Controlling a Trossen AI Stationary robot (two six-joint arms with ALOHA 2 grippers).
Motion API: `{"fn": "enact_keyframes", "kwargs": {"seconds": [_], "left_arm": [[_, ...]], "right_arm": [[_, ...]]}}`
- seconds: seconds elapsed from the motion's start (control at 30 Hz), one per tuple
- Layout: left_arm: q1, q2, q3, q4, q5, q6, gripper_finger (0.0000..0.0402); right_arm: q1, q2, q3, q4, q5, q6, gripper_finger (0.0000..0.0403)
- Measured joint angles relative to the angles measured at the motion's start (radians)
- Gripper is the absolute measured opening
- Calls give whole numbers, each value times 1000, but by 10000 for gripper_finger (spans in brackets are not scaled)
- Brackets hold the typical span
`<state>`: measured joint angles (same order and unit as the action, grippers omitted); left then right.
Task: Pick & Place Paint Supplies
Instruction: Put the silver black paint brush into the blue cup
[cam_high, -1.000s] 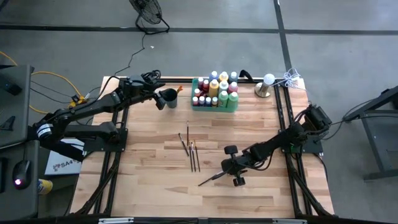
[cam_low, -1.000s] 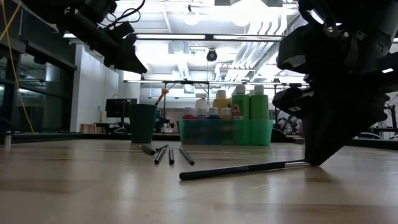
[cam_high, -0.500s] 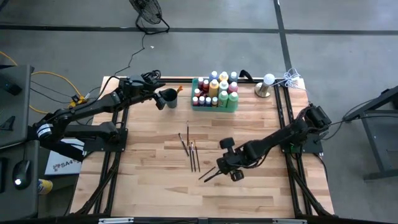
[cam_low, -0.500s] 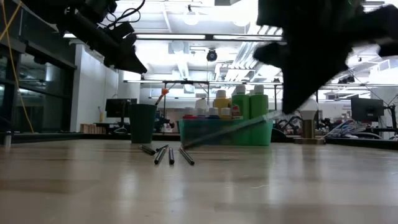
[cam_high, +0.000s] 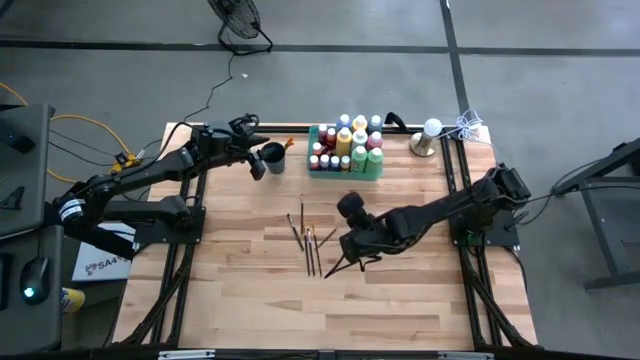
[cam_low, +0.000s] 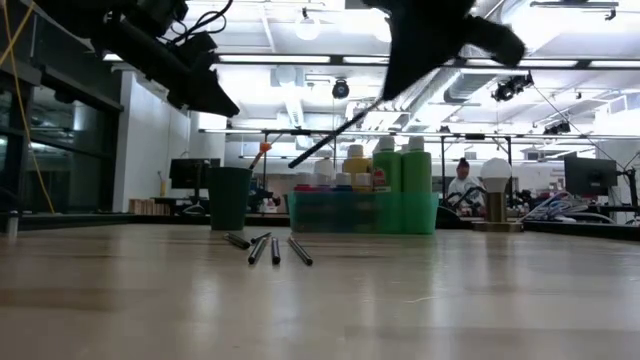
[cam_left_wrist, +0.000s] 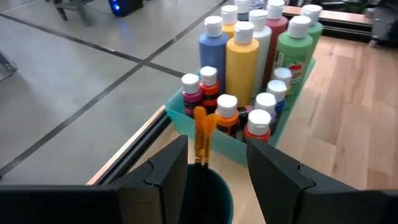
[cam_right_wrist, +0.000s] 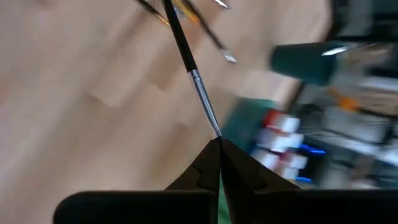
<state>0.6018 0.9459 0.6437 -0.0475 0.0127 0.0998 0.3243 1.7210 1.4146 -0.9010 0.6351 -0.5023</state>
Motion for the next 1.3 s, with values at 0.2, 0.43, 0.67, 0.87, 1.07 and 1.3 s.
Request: {"fn": "enact_keyframes", "kwargs": {"seconds": [0.2,0.43,0.67,0.87,1.07,1.3], "left_arm": [[0,0,0,3,36,2,161],[0,0,0,70,258,4,161],[-8,28,0,160,542,-2,161],[-81,96,0,254,557,0,161],[-154,142,0,386,625,-3,161],[-211,153,0,478,658,-45,161]], "right_arm": [[-14,0,1,78,250,-287,3],[-39,0,1,344,357,-617,3],[-64,3,1,529,325,-860,3],[-84,3,1,660,308,-1024,4],[-98,4,1,704,268,-1102,4],[-102,5,0,717,246,-1187,4]]}}
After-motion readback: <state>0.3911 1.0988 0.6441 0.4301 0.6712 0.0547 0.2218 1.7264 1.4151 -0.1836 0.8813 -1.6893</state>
